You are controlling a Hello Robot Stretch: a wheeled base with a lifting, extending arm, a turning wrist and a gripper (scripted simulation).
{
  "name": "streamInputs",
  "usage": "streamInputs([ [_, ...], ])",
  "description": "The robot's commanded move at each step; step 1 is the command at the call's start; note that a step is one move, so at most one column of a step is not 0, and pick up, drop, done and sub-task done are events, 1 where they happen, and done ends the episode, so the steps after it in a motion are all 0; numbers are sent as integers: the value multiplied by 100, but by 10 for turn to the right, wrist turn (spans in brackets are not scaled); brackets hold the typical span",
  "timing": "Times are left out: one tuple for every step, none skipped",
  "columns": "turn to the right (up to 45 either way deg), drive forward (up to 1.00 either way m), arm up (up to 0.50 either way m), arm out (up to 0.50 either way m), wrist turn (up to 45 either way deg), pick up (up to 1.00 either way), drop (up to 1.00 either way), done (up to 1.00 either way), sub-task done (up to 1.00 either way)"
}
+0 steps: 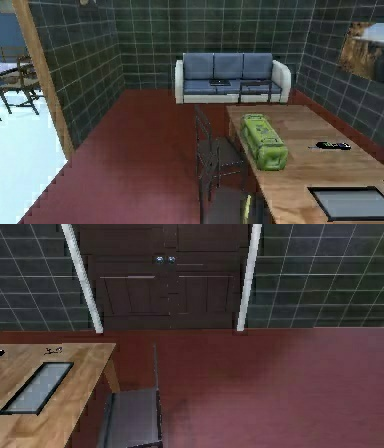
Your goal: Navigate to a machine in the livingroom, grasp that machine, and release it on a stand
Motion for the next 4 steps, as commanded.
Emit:
streamInputs([
  [-90, 0, 0, 0, 0, 0, 0, 0, 0],
  [0, 30, 0, 0, 0, 0, 0, 0, 0],
  [-210, 0, 0, 0, 0, 0, 0, 0, 0],
  [0, 0, 50, 0, 0, 0, 0, 0, 0],
])
